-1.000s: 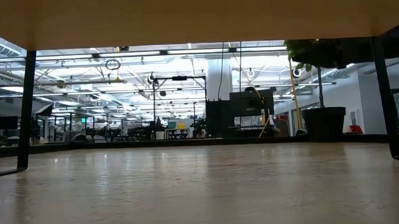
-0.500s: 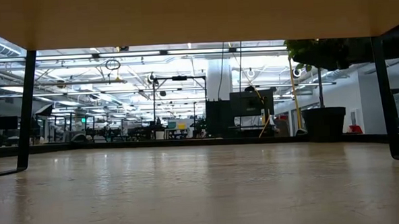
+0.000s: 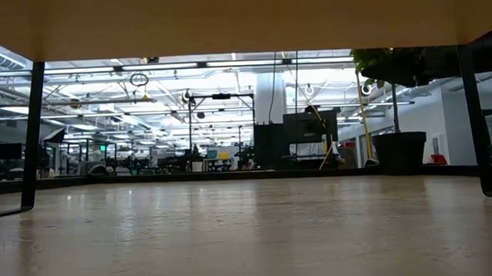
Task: Pick & Place Mini bowls
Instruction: Stack the white bowl on the white bowl on the shelf
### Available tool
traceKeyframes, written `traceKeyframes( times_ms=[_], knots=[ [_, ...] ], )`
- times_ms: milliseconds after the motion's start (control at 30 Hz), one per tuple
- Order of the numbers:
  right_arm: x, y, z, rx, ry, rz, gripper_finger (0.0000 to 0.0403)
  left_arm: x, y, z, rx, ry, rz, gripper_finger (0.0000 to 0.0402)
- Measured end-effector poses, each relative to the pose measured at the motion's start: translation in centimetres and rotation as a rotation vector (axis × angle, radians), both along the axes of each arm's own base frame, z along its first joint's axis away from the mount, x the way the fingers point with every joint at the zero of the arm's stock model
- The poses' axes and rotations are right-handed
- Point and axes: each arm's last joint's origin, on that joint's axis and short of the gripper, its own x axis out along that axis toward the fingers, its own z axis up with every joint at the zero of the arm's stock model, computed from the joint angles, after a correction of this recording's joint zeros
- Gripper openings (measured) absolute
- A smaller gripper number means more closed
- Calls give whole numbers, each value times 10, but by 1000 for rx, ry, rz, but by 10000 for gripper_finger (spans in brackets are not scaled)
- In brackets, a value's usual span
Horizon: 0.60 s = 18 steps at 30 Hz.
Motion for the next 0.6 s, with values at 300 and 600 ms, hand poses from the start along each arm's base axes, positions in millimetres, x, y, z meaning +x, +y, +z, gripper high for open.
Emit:
traceKeyframes(
  times_ms=[300, 600],
  knots=[
    [0, 0, 0, 11, -3, 0, 0, -4, -19, -3, 68, 3, 57, 10],
    [0, 0, -1, 12, 3, 0, 0, 13, -35, -22, 77, 65, 36, 10]
  ],
)
